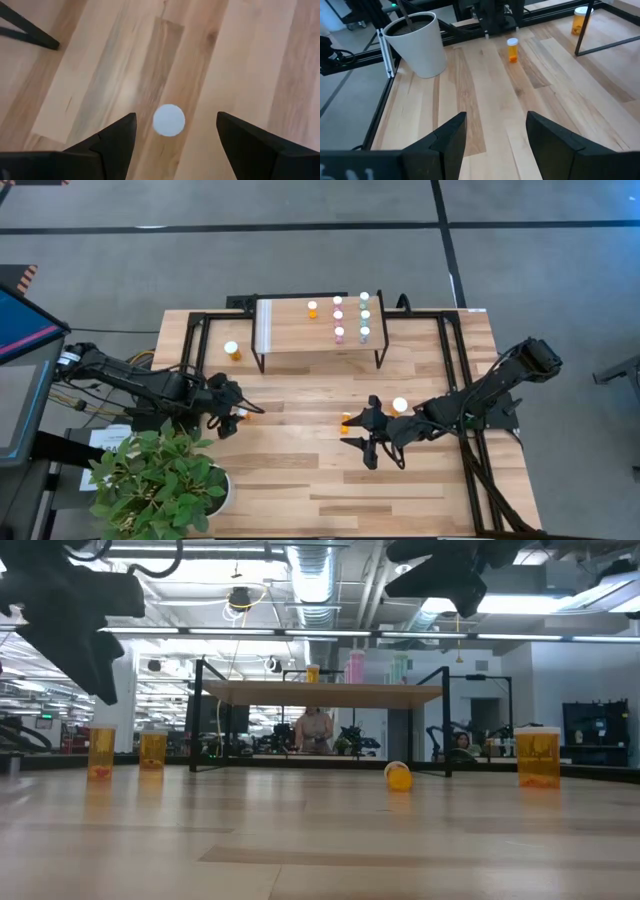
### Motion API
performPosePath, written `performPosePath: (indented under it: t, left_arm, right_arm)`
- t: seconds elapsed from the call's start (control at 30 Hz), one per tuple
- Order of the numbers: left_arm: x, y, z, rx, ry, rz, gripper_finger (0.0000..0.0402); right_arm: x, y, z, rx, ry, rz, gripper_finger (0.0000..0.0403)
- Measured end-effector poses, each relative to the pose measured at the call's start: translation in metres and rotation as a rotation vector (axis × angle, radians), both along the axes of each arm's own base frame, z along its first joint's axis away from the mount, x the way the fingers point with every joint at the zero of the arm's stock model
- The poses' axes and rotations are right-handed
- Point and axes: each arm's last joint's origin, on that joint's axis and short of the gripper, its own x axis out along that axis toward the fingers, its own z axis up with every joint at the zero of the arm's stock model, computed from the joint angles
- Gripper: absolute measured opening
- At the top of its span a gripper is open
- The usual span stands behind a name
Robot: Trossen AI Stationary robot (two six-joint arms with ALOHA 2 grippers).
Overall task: Pick and place medicine bottles onto shelf by color
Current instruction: Align the left small orange pill bottle with the other small orange pill bottle on the shelf
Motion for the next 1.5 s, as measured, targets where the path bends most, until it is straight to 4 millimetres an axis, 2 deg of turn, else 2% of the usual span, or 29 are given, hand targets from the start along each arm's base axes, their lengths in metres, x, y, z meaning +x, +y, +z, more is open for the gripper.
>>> performPosePath:
  t: [0.53,0.77,1.13,1.5]
  left_arm:
    - [0.019,-0.004,-0.026,0.039,0.178,-0.007,0.0264]
    - [0.023,0.002,-0.029,0.017,0.190,0.021,0.0256]
    - [0.027,0.007,-0.028,0.012,0.165,0.043,0.0197]
    - [0.027,0.006,-0.028,-0.034,0.167,0.008,0.0111]
  right_arm:
    - [0.000,0.000,-0.001,-0.013,0.011,0.001,0.0224]
    - [0.000,0.000,-0.001,-0.012,0.010,0.001,0.0224]
    - [0.000,0.000,-0.001,-0.013,0.012,0.001,0.0224]
    - [0.000,0.000,-0.001,-0.010,0.007,0.001,0.0224]
